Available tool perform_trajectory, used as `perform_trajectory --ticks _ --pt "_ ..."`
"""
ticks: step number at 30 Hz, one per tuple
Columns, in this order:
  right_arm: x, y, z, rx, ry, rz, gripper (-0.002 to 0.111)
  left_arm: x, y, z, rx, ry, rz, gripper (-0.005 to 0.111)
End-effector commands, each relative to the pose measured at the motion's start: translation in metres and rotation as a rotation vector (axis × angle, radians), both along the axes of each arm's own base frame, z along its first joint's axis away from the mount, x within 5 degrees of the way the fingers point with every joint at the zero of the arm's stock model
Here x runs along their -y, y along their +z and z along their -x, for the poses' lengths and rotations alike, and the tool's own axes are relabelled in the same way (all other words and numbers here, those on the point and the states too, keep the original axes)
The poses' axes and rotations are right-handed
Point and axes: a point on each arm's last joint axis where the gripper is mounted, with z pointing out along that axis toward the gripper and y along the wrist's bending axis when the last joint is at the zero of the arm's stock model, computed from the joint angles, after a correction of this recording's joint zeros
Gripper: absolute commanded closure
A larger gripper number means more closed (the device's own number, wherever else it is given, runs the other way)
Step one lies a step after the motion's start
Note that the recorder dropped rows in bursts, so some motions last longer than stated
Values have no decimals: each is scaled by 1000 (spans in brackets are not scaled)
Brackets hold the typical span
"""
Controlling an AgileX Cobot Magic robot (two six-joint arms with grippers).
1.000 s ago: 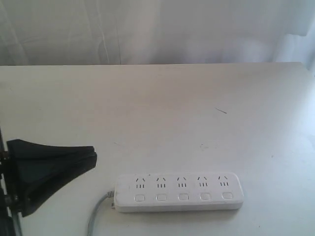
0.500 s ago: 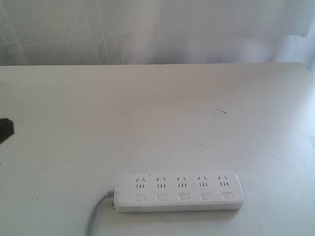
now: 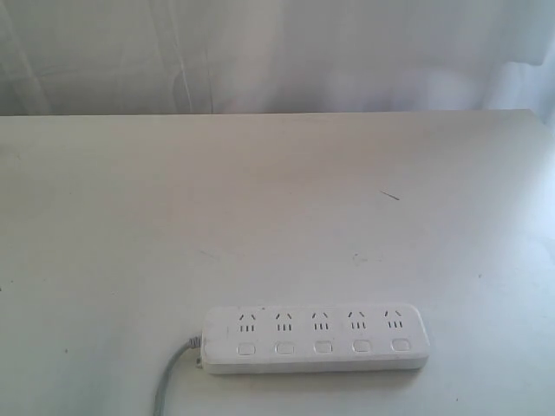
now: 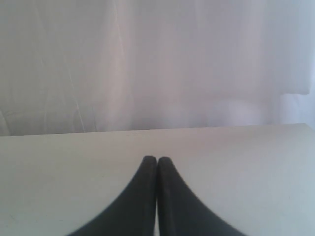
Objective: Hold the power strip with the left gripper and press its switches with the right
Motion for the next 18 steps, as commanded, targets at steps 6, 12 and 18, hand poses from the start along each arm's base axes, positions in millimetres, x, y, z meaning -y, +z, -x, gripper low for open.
perform_trajectory --ticks 6,12,18 --pt "1 -1 0 4 -11 18 108 -9 -18 18 113 59 -85 107" --pt "0 -1 0 3 -9 19 108 -5 -26 29 71 -10 -192 107" --pt "0 -1 0 3 -9 19 108 -3 -32 38 23 -14 -145 107"
